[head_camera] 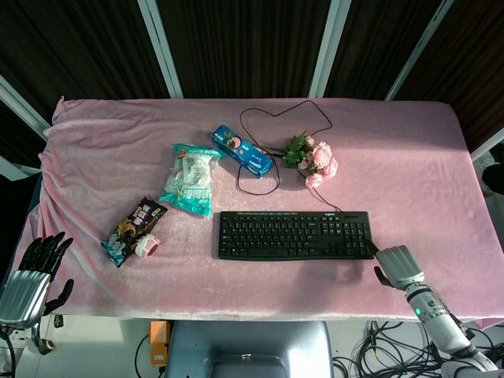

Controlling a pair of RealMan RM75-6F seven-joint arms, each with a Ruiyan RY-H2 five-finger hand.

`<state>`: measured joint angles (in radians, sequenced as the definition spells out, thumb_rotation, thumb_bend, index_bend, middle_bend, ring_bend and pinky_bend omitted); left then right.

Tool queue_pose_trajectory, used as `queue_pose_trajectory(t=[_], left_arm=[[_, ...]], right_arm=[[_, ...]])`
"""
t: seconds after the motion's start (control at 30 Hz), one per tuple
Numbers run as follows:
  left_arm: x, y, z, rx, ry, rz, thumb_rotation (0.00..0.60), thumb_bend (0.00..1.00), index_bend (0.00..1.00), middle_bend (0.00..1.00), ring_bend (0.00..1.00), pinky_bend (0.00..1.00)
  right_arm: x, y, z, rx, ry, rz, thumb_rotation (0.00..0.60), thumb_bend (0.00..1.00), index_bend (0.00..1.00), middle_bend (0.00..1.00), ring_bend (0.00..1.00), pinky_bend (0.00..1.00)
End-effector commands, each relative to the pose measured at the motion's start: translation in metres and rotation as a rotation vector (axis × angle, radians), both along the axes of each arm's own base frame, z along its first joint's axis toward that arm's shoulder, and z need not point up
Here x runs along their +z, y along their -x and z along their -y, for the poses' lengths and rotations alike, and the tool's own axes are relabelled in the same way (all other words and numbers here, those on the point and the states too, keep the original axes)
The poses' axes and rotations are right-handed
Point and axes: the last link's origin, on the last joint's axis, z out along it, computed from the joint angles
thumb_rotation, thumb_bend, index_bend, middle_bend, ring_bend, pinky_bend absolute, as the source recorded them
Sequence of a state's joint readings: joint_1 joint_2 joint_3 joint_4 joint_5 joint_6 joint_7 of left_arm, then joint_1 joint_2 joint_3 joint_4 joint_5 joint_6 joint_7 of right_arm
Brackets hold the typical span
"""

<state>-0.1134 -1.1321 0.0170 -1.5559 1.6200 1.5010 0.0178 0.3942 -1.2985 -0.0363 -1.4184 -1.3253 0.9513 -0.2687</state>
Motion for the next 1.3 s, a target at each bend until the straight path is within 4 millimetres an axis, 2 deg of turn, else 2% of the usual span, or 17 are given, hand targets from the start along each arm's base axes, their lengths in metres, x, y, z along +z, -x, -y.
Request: queue_pose_trajectory(t=[0.03, 1.3], left_arm=[[0.000, 0.000, -0.001, 0.000, 0.001, 0.000, 0.600, 0.43, 0.00, 0.00, 0.00, 0.00], [0.002, 0.001, 0.000, 0.002, -0.006, 0.009, 0.600, 0.43, 0.00, 0.00, 0.00, 0.00]], right_arm=[[0.000, 0.000, 0.000, -0.001, 0.000, 0.000, 0.600, 0.63, 0.11, 1.00, 1.00, 1.00], [-0.011, 0.004, 0.002, -0.019, -0.046, -0.031, 0.600, 0.63, 0.14, 1.00, 1.00, 1.00]])
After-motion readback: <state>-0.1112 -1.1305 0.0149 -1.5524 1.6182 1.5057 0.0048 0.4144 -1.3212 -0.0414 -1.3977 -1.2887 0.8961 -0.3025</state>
